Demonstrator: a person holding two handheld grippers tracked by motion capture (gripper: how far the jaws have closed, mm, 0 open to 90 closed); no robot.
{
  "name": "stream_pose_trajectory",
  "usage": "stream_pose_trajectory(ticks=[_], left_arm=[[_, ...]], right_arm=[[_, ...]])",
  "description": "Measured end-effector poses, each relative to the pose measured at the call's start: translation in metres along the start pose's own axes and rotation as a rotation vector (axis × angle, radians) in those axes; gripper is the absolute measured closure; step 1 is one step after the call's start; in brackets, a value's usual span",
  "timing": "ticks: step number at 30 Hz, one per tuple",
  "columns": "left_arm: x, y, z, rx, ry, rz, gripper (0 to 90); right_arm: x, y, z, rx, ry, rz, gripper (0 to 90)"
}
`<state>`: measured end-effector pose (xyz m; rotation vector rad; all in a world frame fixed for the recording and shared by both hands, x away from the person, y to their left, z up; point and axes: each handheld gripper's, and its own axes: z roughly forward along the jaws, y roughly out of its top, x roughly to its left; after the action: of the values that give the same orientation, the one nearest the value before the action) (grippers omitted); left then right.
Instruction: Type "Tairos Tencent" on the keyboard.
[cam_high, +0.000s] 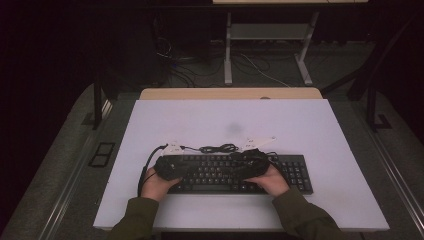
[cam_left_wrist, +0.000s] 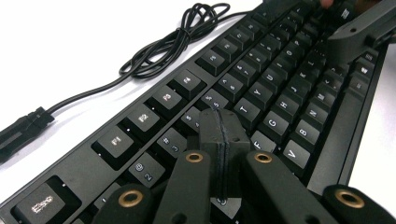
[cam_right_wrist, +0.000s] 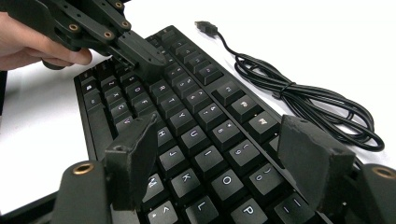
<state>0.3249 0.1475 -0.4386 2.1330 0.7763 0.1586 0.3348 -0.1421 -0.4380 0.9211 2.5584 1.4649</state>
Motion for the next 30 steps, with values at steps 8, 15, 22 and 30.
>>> stream_pose_trajectory(ticks=[8,15,22,30], left_arm=[[-0.0004,0.0012,-0.0022,-0.014,-0.001,0.0,89.4],[-0.0012,0.0017,-0.0033,-0.016,-0.001,-0.002,89.3],[-0.0023,0.0022,-0.0053,-0.024,-0.002,-0.005,89.3],[-0.003,0.002,-0.0084,-0.036,-0.002,-0.009,89.1]], right_arm=[[0.0007,0.0005,-0.0001,-0.004,0.004,-0.005,28.6],[0.0011,0.001,-0.0006,-0.005,0.005,-0.006,28.8],[0.0013,0.0013,-0.0011,-0.008,0.007,-0.007,30.2],[0.0028,0.0017,-0.0011,-0.01,0.016,-0.005,34.5]])
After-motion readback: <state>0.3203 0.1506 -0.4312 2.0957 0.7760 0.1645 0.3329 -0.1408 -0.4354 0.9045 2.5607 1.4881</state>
